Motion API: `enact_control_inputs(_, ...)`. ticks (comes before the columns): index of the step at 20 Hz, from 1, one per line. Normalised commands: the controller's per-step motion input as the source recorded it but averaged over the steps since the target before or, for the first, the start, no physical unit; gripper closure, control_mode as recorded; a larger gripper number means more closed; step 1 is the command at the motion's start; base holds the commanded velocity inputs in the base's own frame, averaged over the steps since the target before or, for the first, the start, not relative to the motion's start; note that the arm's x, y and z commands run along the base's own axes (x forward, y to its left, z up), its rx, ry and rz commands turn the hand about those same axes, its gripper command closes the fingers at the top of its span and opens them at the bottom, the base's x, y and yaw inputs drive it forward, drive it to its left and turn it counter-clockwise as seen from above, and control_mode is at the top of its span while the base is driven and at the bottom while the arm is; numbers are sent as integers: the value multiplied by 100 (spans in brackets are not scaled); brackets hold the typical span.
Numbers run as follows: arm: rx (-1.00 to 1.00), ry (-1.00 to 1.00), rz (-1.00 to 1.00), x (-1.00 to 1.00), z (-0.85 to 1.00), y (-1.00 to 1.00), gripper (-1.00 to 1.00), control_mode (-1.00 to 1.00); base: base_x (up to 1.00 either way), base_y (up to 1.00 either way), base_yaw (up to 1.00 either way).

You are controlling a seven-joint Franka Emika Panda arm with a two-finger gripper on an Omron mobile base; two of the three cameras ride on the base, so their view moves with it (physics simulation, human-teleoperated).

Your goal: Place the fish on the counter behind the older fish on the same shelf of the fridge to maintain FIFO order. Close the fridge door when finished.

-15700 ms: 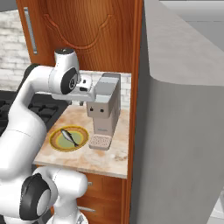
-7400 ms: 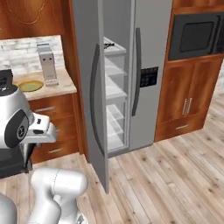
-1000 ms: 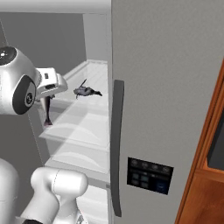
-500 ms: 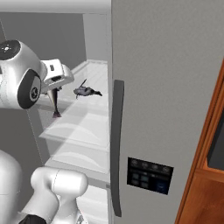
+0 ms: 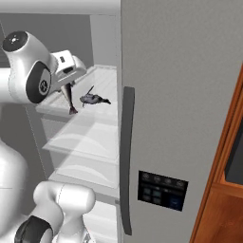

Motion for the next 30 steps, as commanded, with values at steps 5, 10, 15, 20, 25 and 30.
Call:
enact_control_inputs(5,-15,-6,0,43,0,-11,100,-100,0,0,0)
enact_control_inputs(10,-20,-7,12,45,0,-11,100,-100,0,0,0)
enact_control_inputs(15,-15,-8,21,50,0,-3,100,-100,0,0,0)
enact_control_inputs(20,-14,-12,16,39,-11,-3,100,-100,0,0,0)
enact_control_inputs(25,-14,-5,10,35,-2,0,100,-100,0,0,0)
enact_control_inputs(30,-9,1,9,43,-3,-1,100,-100,0,0,0)
